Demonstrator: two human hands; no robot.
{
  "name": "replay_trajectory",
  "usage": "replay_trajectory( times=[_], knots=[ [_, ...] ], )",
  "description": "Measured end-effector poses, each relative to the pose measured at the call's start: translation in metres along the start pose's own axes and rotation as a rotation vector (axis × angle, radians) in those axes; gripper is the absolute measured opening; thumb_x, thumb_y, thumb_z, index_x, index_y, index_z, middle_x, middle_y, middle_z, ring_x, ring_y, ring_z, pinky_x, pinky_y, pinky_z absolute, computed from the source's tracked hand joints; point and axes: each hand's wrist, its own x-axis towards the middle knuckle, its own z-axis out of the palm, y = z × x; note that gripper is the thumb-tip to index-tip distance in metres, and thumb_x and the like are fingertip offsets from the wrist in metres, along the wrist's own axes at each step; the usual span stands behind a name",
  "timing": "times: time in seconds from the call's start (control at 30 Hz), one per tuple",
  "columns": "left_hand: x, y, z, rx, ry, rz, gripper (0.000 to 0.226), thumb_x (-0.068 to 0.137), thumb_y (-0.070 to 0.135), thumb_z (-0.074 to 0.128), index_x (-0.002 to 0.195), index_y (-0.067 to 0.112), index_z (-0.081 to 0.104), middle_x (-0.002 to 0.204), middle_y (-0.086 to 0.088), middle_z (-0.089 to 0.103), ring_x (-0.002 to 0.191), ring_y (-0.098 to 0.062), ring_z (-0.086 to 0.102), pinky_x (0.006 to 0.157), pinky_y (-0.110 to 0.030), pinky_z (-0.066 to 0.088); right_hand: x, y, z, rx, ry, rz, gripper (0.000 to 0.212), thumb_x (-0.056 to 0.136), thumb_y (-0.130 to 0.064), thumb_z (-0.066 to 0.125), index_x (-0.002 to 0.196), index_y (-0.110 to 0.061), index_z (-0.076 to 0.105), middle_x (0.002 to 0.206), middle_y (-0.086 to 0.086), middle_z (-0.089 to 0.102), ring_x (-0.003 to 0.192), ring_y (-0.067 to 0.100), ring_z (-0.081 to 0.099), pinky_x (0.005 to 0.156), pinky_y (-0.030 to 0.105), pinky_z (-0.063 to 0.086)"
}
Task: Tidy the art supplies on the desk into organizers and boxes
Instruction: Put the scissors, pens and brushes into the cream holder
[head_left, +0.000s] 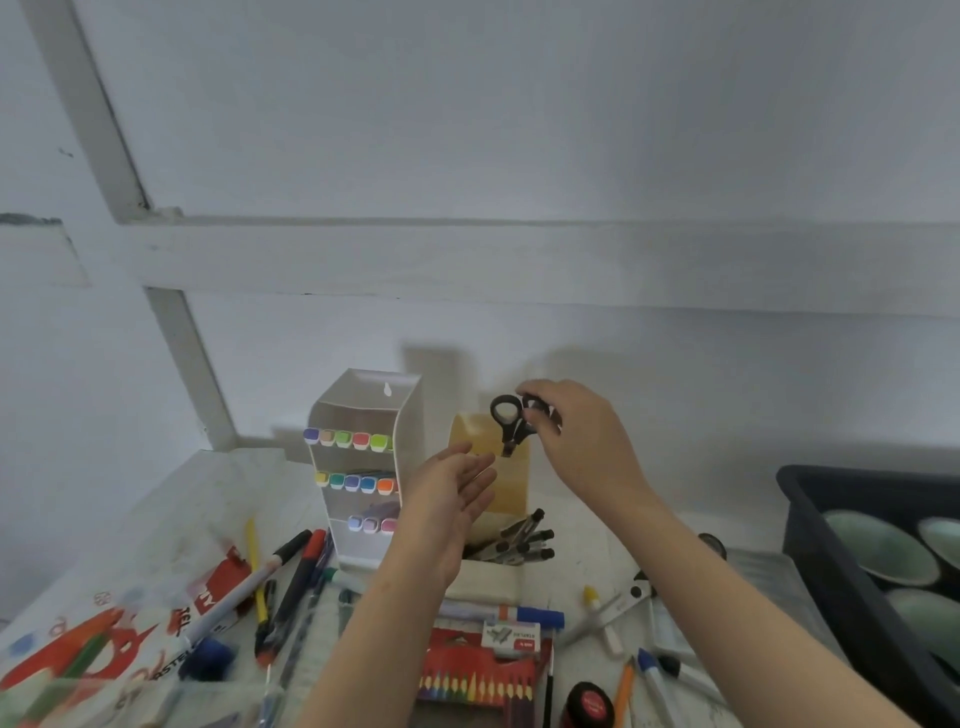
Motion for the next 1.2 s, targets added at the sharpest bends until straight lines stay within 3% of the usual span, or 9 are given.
replay_trajectory(
  times=[0.2,0.33,0.47,0.6,0.77,0.93,1.0,1.1,1.2],
  knots=[
    [0.002,0.000,0.005,0.017,0.008,0.012,0.024,0.096,0.005,0.046,0.118,0.010,0.053,0.106,-0.010,0.066,0.100,-0.021,0.063,0.073,-0.027,0.052,0.002,0.012,0.010,-0.044,-0.080,0.014,0.025,0.096,-0.020,0.049,0.115,-0.024,0.065,0.086,-0.009,0.053,0.080,0.007,0.047,0.064,0.018,0.031],
    [0.000,0.001,0.007,0.017,0.018,0.016,0.023,0.095,0.004,0.048,0.115,0.010,0.056,0.104,-0.010,0.068,0.098,-0.021,0.064,0.072,-0.026,0.052,-0.004,0.014,0.018,-0.087,-0.157,-0.010,0.025,0.096,-0.025,0.049,0.114,-0.026,0.066,0.086,-0.007,0.055,0.078,0.009,0.048,0.064,0.022,0.034],
    [-0.005,0.003,0.006,0.039,0.011,0.037,0.021,0.094,0.003,0.048,0.111,0.010,0.058,0.102,-0.010,0.069,0.096,-0.020,0.065,0.071,-0.025,0.052,-0.015,0.013,0.020,-0.077,-0.197,-0.034,0.028,0.097,-0.026,0.044,0.117,-0.026,0.064,0.094,0.000,0.059,0.084,0.014,0.054,0.070,0.027,0.044],
    [-0.010,0.006,0.004,0.067,-0.016,0.043,0.021,0.096,0.005,0.046,0.114,0.010,0.057,0.105,-0.009,0.068,0.098,-0.019,0.064,0.072,-0.025,0.052,-0.028,0.028,0.007,0.013,-0.147,0.067,0.031,0.096,-0.017,0.043,0.122,-0.025,0.059,0.108,-0.006,0.057,0.088,0.006,0.053,0.078,0.021,0.043],
    [-0.020,0.007,0.009,0.105,-0.045,0.058,0.022,0.095,0.003,0.045,0.111,0.009,0.059,0.103,-0.009,0.069,0.097,-0.019,0.065,0.071,-0.023,0.052,-0.054,0.065,-0.022,-0.275,-0.446,0.233,0.032,0.088,-0.008,0.044,0.113,-0.024,0.058,0.114,-0.001,0.052,0.098,0.013,0.049,0.079,0.024,0.041],
    [-0.035,0.006,0.028,0.164,-0.077,0.160,0.020,0.094,0.001,0.047,0.101,0.013,0.062,0.093,-0.005,0.071,0.088,-0.014,0.067,0.072,-0.022,0.053,-0.081,0.085,-0.041,-0.548,-0.730,0.275,0.049,0.084,-0.013,0.053,0.128,-0.033,0.048,0.129,0.003,0.042,0.117,0.021,0.038,0.090,0.028,0.036],
    [-0.041,0.002,0.038,0.217,-0.124,0.196,0.021,0.094,0.002,0.047,0.100,0.014,0.063,0.094,-0.004,0.071,0.090,-0.014,0.067,0.073,-0.022,0.053,-0.090,0.087,-0.043,-0.553,-0.780,0.231,0.046,0.086,-0.019,0.056,0.127,-0.036,0.051,0.136,0.002,0.037,0.123,0.022,0.034,0.099,0.032,0.034],
    [-0.048,-0.007,0.054,0.345,-0.202,0.214,0.021,0.094,0.004,0.047,0.099,0.018,0.062,0.095,-0.001,0.071,0.093,-0.014,0.065,0.077,-0.021,0.053,-0.096,0.087,-0.046,-0.539,-0.727,0.146,0.035,0.086,-0.023,0.060,0.118,-0.036,0.059,0.144,0.003,0.034,0.128,0.023,0.031,0.104,0.034,0.030],
    [-0.058,-0.026,0.062,0.705,-0.349,0.263,0.021,0.094,0.012,0.049,0.104,0.027,0.059,0.100,0.010,0.066,0.092,-0.003,0.061,0.080,-0.018,0.051,-0.098,0.083,-0.053,-0.530,-0.659,0.096,0.032,0.086,-0.027,0.061,0.117,-0.037,0.060,0.153,0.004,0.022,0.138,0.024,0.022,0.111,0.035,0.021]
  ],
)
